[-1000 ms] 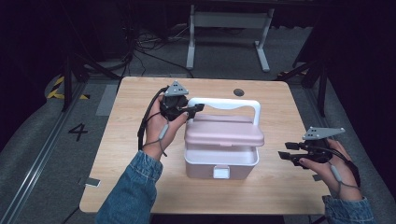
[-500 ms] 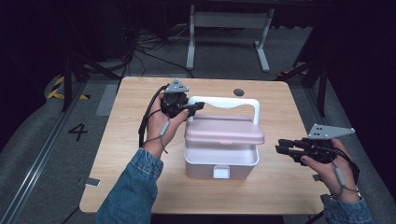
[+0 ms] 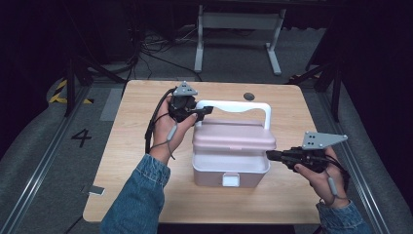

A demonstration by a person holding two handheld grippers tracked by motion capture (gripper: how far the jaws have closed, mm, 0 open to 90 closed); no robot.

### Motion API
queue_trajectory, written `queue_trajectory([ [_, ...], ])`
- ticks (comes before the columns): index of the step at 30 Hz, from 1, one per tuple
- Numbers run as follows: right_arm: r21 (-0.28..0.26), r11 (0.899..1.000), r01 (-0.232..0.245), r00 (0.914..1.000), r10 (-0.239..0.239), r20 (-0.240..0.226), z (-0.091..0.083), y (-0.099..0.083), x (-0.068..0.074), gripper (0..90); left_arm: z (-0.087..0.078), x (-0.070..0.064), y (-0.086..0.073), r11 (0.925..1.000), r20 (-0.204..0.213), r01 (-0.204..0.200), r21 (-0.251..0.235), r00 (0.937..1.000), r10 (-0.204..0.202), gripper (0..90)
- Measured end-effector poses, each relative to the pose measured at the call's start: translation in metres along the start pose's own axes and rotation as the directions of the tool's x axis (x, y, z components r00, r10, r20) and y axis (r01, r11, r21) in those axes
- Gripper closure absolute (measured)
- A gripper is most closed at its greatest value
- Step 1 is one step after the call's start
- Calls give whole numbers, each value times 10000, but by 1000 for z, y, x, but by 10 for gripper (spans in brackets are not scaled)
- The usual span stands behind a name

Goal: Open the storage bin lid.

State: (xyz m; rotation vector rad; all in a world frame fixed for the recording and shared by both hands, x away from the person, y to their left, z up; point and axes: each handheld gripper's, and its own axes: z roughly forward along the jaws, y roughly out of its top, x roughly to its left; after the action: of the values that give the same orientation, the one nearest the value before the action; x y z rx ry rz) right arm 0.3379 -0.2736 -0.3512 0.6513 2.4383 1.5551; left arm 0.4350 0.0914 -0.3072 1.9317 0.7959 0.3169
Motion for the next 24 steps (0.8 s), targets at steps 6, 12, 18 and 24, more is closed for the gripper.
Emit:
queue_trajectory([
  [6, -467, 9988, -127, 9999, 124, -60, 2, 1, 2, 900, 2, 1, -2, 9998, 15, -8, 175, 10000, 7, 677],
  [12, -643, 9978, -165, 9999, 165, 1, 2, 0, 2, 900, 0, 1, -4, 10000, -27, 14, -13, 10000, -14, 591],
  [18, -729, 9973, -103, 9999, 106, 48, 2, 1, 2, 900, -3, 3, -5, 9999, -271, 69, -134, 9996, -72, 470],
  [24, -911, 9957, -134, 9999, 142, 73, 1, 2, 2, 900, -14, 4, -6, 9997, -487, -2, -232, 9988, -9, 417],
])
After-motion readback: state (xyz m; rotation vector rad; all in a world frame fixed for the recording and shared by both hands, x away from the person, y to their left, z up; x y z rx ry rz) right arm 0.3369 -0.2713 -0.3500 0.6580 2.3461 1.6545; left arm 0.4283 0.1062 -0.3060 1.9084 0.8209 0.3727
